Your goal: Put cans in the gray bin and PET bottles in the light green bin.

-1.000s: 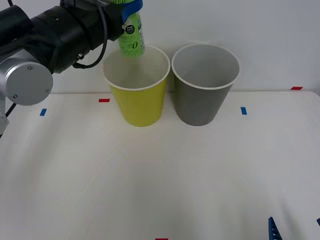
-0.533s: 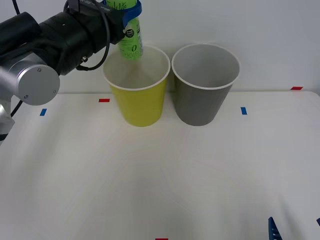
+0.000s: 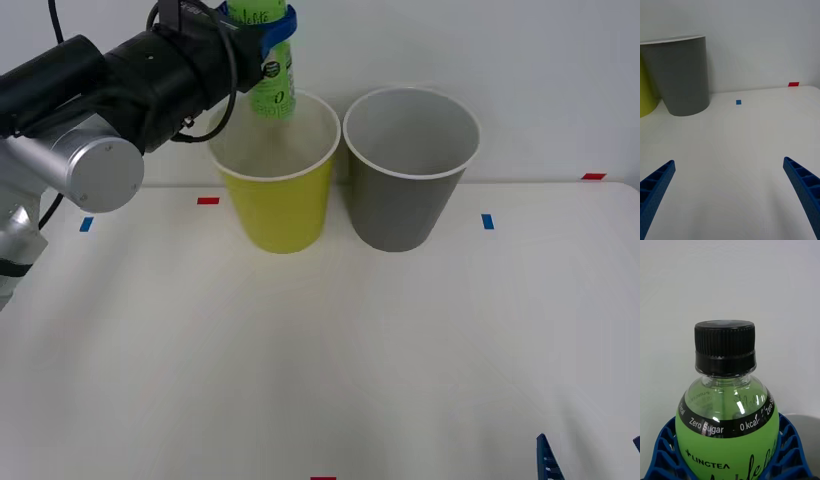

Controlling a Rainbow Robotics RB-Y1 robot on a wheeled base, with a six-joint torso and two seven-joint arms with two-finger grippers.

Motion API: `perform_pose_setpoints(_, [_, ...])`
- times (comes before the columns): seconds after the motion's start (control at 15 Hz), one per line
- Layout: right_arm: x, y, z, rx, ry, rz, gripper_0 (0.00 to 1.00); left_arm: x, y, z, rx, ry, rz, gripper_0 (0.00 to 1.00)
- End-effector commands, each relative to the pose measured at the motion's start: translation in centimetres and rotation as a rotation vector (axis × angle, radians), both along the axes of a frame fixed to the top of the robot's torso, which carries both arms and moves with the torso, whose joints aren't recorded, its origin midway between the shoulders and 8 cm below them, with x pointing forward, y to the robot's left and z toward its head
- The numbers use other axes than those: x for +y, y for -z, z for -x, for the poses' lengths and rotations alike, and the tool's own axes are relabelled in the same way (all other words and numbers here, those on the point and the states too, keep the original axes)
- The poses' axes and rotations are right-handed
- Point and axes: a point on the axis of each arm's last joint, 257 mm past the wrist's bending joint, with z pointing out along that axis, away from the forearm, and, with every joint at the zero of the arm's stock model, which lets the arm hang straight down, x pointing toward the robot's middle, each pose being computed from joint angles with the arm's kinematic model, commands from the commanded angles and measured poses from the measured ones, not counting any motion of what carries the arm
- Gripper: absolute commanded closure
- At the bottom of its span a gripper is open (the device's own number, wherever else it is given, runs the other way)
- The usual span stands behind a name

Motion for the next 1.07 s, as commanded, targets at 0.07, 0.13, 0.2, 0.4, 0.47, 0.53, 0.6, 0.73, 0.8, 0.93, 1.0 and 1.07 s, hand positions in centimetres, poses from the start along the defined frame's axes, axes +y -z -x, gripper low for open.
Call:
perform_pose_setpoints(0.07, [0.0, 0.0, 0.0, 0.0, 0.0, 0.0, 0.0, -0.26, 0.24, 0.07, 0.005, 0.006, -0.001, 1.0])
perform_pose_setpoints(0.13, [0.0, 0.0, 0.0, 0.0, 0.0, 0.0, 0.0, -0.25, 0.28, 0.05, 0.007, 0.005, -0.002, 1.0])
perform_pose_setpoints(0.2, [0.0, 0.0, 0.0, 0.0, 0.0, 0.0, 0.0, -0.2, 0.28, 0.04, 0.007, 0.005, -0.002, 1.0])
perform_pose_setpoints(0.4, [0.0, 0.0, 0.0, 0.0, 0.0, 0.0, 0.0, -0.15, 0.28, 0.03, 0.01, 0.005, 0.0, 1.0])
perform_pose_setpoints(0.47, [0.0, 0.0, 0.0, 0.0, 0.0, 0.0, 0.0, -0.14, 0.28, 0.02, 0.009, 0.004, -0.001, 1.0])
perform_pose_setpoints(0.53, [0.0, 0.0, 0.0, 0.0, 0.0, 0.0, 0.0, -0.14, 0.28, 0.02, 0.009, 0.004, -0.001, 1.0])
perform_pose_setpoints(0.6, [0.0, 0.0, 0.0, 0.0, 0.0, 0.0, 0.0, -0.19, 0.3, 0.04, 0.008, 0.005, -0.001, 1.0])
perform_pose_setpoints(0.73, [0.0, 0.0, 0.0, 0.0, 0.0, 0.0, 0.0, -0.3, 0.4, 0.06, 0.013, 0.007, 0.002, 0.14])
perform_pose_setpoints(0.8, [0.0, 0.0, 0.0, 0.0, 0.0, 0.0, 0.0, -0.36, 0.48, 0.08, 0.014, 0.009, 0.001, 0.0])
perform_pose_setpoints(0.93, [0.0, 0.0, 0.0, 0.0, 0.0, 0.0, 0.0, -0.42, 0.35, 0.09, 0.016, 0.011, 0.005, 0.0])
perform_pose_setpoints(1.0, [0.0, 0.0, 0.0, 0.0, 0.0, 0.0, 0.0, -0.43, 0.18, 0.1, 0.013, 0.011, 0.004, 0.0])
perform_pose_setpoints(1.07, [0.0, 0.0, 0.0, 0.0, 0.0, 0.0, 0.0, -0.44, 0.02, 0.1, 0.01, 0.011, 0.003, 0.0])
